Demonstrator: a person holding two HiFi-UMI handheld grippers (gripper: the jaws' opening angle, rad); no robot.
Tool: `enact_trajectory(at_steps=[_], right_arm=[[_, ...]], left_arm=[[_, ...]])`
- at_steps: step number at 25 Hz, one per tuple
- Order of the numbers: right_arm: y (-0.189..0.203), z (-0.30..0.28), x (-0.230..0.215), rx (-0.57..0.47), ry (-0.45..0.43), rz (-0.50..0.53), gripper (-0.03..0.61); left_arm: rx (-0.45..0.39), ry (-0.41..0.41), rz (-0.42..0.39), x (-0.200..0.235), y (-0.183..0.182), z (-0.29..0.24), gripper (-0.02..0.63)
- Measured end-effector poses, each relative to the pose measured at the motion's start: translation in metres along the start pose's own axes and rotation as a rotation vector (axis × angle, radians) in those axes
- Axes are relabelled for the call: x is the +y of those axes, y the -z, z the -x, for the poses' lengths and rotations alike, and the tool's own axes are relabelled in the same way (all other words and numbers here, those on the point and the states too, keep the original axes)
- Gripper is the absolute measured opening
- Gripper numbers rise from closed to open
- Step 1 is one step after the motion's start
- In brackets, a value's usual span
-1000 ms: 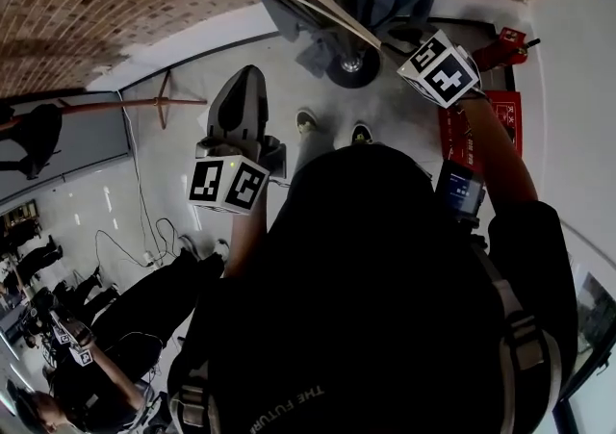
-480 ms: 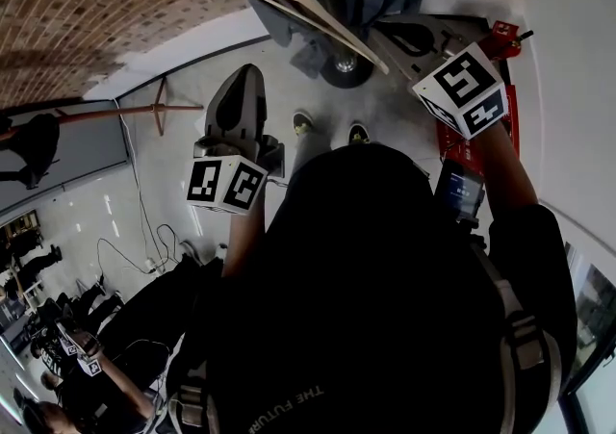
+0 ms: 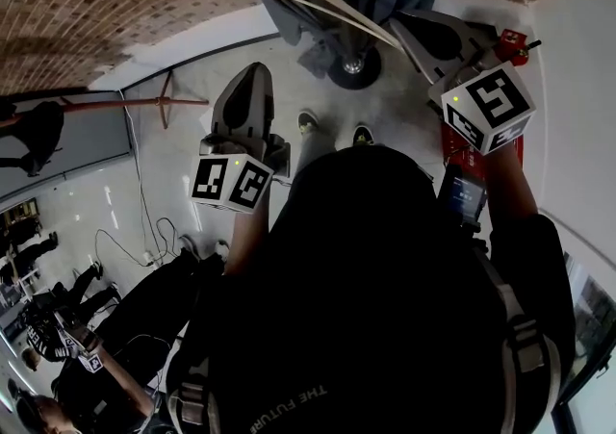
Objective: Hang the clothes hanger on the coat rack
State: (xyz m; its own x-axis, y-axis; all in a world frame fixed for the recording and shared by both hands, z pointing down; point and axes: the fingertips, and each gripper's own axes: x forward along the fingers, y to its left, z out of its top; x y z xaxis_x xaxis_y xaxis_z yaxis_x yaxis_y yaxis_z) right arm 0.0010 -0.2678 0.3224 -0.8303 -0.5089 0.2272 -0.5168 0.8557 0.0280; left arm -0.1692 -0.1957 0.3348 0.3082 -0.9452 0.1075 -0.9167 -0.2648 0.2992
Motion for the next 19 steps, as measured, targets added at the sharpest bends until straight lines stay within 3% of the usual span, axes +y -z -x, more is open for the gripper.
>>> enact_trajectory(at_steps=[13, 19], right_arm=[[-0.005, -0.012, 0.003, 0.037, -0.016, 0.012, 0.017], [0.012, 0.006, 0.008, 0.021, -0.025, 0.029, 0.017]], left_arm=[[0.005, -0.005, 0.010, 0.006, -0.013, -0.001, 0.014], [-0.005, -0.009, -0.006, -0.012, 0.005, 0.006, 0.014]])
